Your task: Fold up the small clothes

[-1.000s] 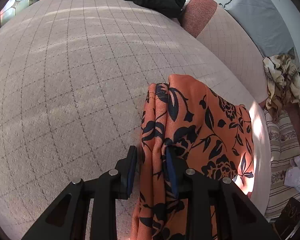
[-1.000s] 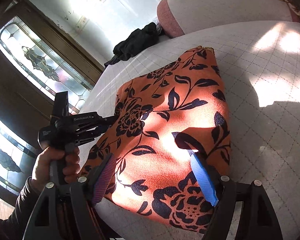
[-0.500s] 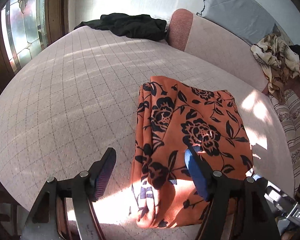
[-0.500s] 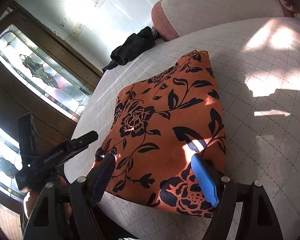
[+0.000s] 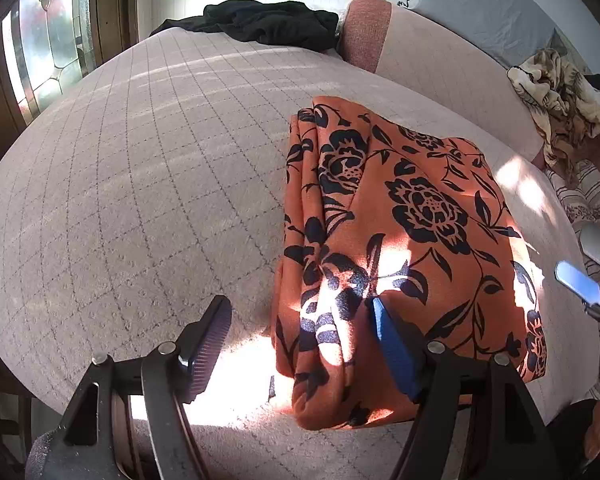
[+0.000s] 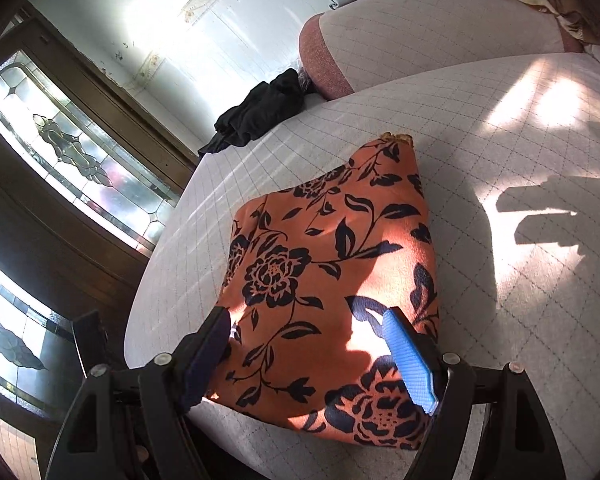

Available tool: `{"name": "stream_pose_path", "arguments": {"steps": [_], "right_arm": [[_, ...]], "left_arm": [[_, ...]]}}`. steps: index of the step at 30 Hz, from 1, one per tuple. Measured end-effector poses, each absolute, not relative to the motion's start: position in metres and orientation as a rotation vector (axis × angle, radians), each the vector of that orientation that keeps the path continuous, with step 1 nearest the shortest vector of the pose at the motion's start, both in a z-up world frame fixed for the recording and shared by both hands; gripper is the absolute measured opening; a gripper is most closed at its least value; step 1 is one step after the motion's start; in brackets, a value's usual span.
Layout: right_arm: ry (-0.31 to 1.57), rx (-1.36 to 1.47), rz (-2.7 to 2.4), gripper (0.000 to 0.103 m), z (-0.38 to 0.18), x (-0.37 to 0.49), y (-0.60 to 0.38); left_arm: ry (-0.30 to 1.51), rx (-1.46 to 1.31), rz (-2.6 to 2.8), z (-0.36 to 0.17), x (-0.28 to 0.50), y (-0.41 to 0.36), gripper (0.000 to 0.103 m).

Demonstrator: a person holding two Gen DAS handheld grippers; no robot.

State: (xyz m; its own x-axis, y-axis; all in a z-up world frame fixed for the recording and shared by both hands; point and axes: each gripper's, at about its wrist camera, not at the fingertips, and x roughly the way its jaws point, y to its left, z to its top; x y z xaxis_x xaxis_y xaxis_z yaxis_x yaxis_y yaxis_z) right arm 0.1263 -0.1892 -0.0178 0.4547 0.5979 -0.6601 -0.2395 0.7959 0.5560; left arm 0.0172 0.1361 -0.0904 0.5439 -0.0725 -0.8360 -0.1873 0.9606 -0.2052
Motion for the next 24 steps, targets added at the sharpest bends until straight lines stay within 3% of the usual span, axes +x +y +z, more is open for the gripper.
{"name": "stream_pose_path", "arguments": {"steps": [5, 7, 10, 18, 24], "right_arm": [[1.010, 0.488, 0.552, 0.082, -0.022, 0.181, -0.179], [1.079, 0.551, 0.551, 0.089, -0.043, 0.208, -0.177], [1.171, 0.663, 0.495, 0.089, -0.078, 0.230, -0.182], [1.071, 0.586, 0.548, 0.089, -0.045, 0.166, -0.204], [1.102, 0.607, 0.462, 0.089, -0.072, 0.143, -0.252]], "left_arm": [[0.996, -0.301, 0.068, -0.098, 0.020, 0.139, 0.083], [0.998, -0.311, 0.066, -0.100, 0.022, 0.140, 0.084], [0.994, -0.304, 0.059, -0.102, 0.023, 0.140, 0.085], [0.917, -0.362, 0.050, -0.086, 0.015, 0.150, 0.086], [0.918, -0.462, -0.041, -0.074, 0.035, 0.157, 0.086]]}}
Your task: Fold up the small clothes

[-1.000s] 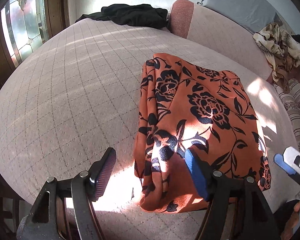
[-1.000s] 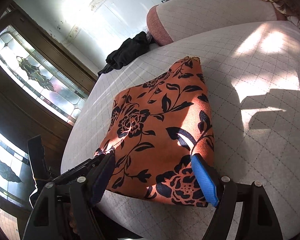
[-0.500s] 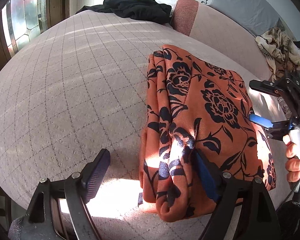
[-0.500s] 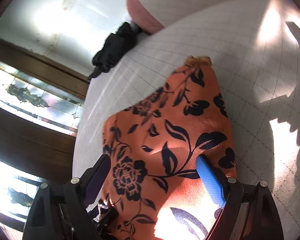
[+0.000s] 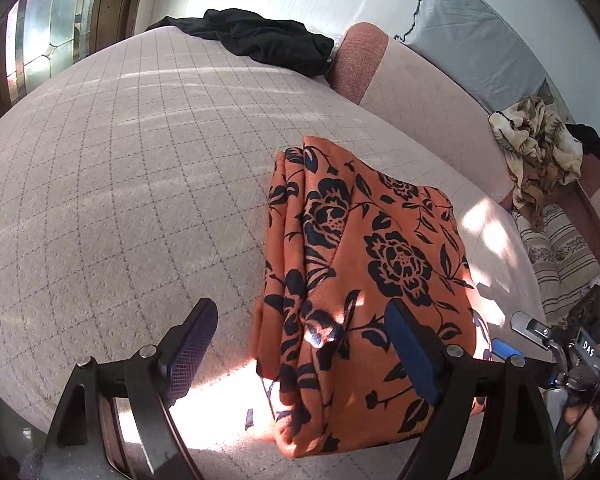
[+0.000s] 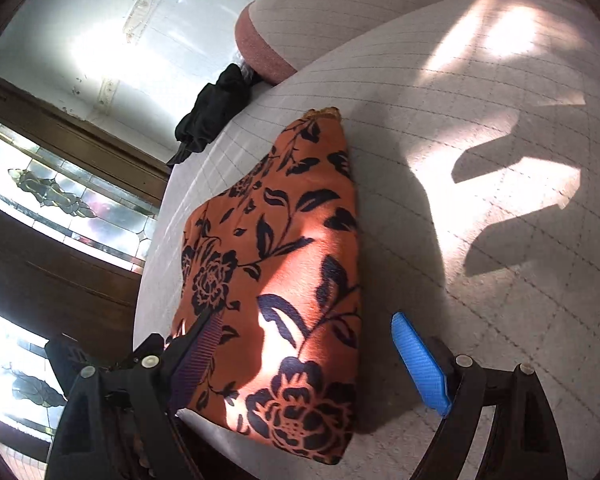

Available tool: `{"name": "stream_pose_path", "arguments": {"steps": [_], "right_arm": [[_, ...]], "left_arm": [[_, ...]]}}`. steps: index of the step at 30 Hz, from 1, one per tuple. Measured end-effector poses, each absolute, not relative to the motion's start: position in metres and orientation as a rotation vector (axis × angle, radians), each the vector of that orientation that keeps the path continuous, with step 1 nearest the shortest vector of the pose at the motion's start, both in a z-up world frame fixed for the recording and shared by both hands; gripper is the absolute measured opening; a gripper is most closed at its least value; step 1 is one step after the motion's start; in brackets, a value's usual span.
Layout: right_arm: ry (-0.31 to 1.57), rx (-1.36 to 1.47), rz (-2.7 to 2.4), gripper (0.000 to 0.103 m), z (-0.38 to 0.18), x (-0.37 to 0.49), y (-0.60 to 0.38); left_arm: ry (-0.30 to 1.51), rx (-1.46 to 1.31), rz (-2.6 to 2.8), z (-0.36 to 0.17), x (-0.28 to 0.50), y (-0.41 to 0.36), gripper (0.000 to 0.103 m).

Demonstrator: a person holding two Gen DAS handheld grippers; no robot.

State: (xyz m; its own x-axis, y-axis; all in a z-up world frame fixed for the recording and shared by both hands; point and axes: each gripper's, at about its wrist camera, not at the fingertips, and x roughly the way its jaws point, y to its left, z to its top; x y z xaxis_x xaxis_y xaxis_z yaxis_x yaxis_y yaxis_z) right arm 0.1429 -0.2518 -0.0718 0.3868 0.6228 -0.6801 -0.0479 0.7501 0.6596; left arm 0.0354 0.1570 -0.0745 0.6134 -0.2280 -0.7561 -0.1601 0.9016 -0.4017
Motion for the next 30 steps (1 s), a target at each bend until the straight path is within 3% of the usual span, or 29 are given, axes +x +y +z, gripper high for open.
{"name": "stream_pose_path", "arguments": {"steps": [10, 11, 12, 14, 17, 21, 30], "right_arm": [[1.146, 0.672, 0.524, 0.089, -0.106, 0.198, -0.232], [1.146, 0.660, 0.548, 0.084, -0.106, 0.200, -0.226], [1.154, 0.615, 0.565, 0.066, -0.105, 0.201, -0.217], [1.182, 0.519, 0.563, 0.053, -0.106, 0.202, -0.202], [1.161, 0.473, 0.581, 0.040, -0.097, 0.200, -0.198], [1.095, 0.411, 0.622, 0.035, -0.069, 0.194, -0.198], [0.908, 0.378, 0.563, 0.035, 0.000, 0.221, -0.265]], "left_arm": [[1.062, -0.408, -0.063, -0.106, 0.083, 0.148, 0.086], [1.054, -0.373, -0.062, -0.106, 0.083, 0.143, 0.084], [1.055, -0.344, -0.062, -0.107, 0.084, 0.139, 0.081], [1.073, -0.350, -0.110, -0.107, 0.087, 0.130, 0.051], [1.061, -0.288, -0.100, -0.097, 0.087, 0.116, 0.036], [1.018, -0.279, -0.099, -0.076, 0.085, 0.107, 0.029], [0.860, -0.240, -0.194, -0.065, 0.081, 0.099, 0.028]]}}
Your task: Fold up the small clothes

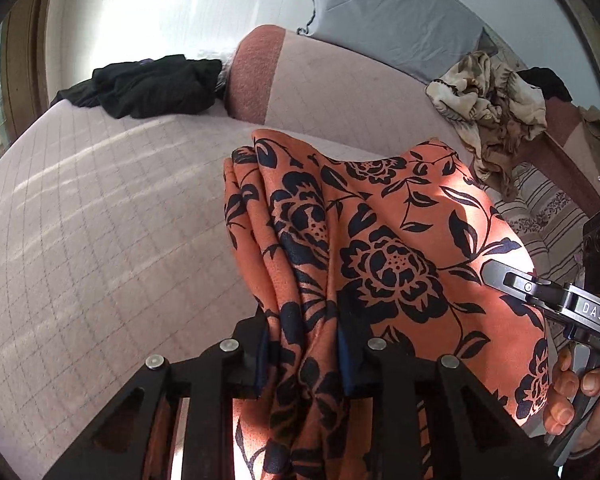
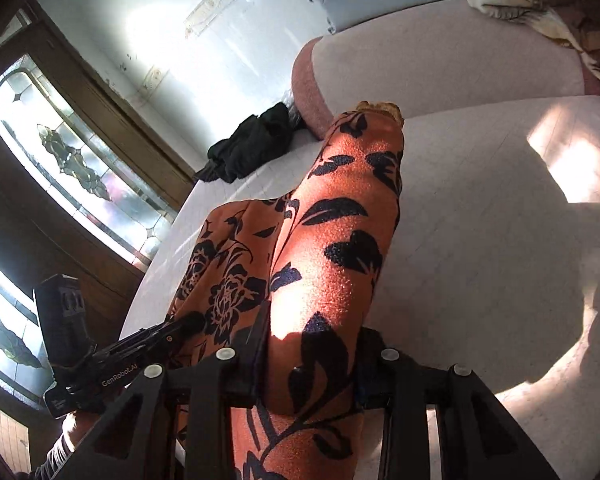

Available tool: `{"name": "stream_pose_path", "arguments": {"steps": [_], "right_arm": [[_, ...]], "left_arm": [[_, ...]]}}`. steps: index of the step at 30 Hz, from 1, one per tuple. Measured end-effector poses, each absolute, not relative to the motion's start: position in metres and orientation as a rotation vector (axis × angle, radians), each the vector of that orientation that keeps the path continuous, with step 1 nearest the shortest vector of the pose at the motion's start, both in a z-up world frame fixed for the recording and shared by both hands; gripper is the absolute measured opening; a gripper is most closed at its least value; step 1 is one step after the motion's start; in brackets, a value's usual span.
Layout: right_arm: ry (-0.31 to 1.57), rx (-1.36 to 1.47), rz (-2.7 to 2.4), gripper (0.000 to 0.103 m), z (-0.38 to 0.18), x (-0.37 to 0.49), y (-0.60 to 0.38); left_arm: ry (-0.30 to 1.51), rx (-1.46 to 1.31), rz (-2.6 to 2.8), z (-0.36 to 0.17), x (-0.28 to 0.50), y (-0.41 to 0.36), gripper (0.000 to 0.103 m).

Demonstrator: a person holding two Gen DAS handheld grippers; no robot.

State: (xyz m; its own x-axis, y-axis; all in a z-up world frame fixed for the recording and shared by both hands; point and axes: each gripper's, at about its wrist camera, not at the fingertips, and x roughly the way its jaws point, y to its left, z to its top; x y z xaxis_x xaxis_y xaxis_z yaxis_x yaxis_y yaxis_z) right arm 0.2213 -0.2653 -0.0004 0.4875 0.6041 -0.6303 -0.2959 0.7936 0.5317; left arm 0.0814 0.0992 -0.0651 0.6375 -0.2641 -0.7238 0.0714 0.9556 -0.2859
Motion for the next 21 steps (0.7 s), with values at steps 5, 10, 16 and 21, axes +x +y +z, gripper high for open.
{"name": "stream_pose_path", "arguments": {"steps": [5, 10, 16, 21], "right_arm": [[0.921, 0.430, 0.449, 0.042, -0.024, 0.257, -0.313], [1.032, 0.457, 0.254, 0.054, -0.082, 0.261, -0.346], [0.840, 0.432, 0.317, 0.065, -0.020, 0.233, -0.338], [0.939, 0.493, 0.424, 0.083, -0.043, 0.264, -0.309]], "left_arm": [[0.935, -0.210, -0.192, -0.108, 0.117, 0.074, 0.037], [1.013, -0.107, -0.087, -0.131, 0.116, 0.073, 0.073], [0.904, -0.086, -0.034, -0.096, 0.089, 0.090, 0.078], [0.998, -0.013, 0.043, -0.131, 0.098, 0.088, 0.079]]}}
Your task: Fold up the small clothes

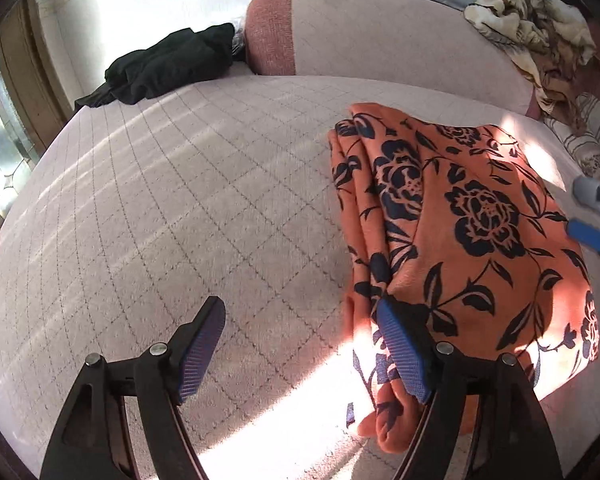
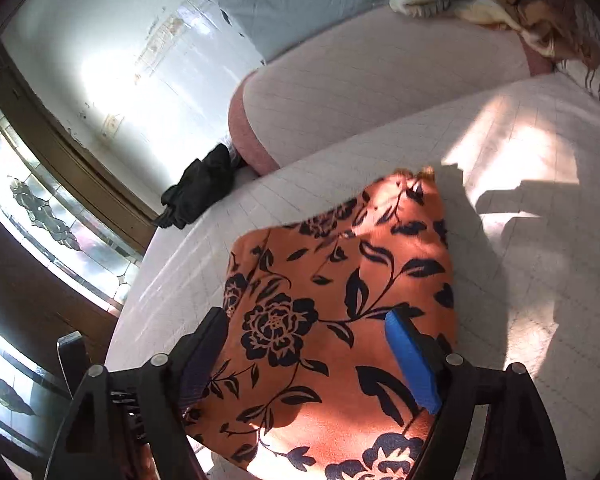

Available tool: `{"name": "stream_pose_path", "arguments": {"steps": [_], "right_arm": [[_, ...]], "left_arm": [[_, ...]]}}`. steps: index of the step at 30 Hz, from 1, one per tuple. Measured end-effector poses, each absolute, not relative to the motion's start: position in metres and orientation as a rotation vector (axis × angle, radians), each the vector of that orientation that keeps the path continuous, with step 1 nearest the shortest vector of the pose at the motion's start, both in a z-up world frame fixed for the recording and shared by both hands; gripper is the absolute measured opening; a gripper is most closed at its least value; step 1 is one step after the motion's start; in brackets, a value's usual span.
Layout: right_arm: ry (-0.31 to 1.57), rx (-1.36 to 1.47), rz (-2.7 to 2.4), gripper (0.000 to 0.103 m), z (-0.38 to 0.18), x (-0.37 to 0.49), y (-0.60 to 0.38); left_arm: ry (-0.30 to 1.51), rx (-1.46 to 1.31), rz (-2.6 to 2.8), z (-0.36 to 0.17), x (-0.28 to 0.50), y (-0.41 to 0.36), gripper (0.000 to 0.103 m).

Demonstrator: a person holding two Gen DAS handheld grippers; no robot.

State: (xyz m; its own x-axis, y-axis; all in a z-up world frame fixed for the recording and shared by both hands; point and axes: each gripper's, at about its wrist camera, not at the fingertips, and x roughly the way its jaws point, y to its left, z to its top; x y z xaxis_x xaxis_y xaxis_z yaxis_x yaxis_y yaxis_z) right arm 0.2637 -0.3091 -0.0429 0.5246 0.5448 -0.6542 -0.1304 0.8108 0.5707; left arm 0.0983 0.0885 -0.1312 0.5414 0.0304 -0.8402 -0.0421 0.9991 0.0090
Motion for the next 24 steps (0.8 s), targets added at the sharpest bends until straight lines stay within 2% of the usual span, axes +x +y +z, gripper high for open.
{"name": "stream_pose_path", "arguments": {"steps": [1, 2, 8, 10, 11, 13, 20, 24], "right_arm": [[1.033, 0.525, 0.396, 0.083, -0.063, 0.271, -0.306], [1.050, 0.547, 0.362, 0.083, -0.074, 0.273, -0.307], [0.944, 0.528, 0.387, 0.083, -0.035, 0.277, -0.293], [0.923, 0.482, 0.386, 0.088, -0.033, 0.289, -0.284], [0.953, 0.470, 0.372, 0.094, -0.042, 0.299, -0.280], [1.096, 0.458, 0.312, 0.094, -0.072, 0.314, -0.277], [0.874, 0.399, 0.316, 0.094, -0.006, 0.214, -0.276], [0.833, 0.247, 0.223, 0.100, 0.000, 0.142, -0.277]], "left_arm": [[1.005, -0.029, 0.046, -0.132, 0.099, 0.090, 0.079], [1.005, -0.041, 0.041, -0.132, 0.100, 0.091, 0.079], [0.990, -0.031, 0.023, -0.132, 0.100, 0.094, 0.079], [0.993, -0.037, 0.023, -0.133, 0.099, 0.095, 0.079], [0.993, -0.037, 0.024, -0.133, 0.096, 0.096, 0.079], [0.996, -0.037, 0.022, -0.128, 0.090, 0.097, 0.079], [0.901, -0.005, 0.002, -0.094, 0.044, 0.089, 0.080], [0.834, 0.010, -0.015, -0.073, 0.001, 0.072, 0.089]]}}
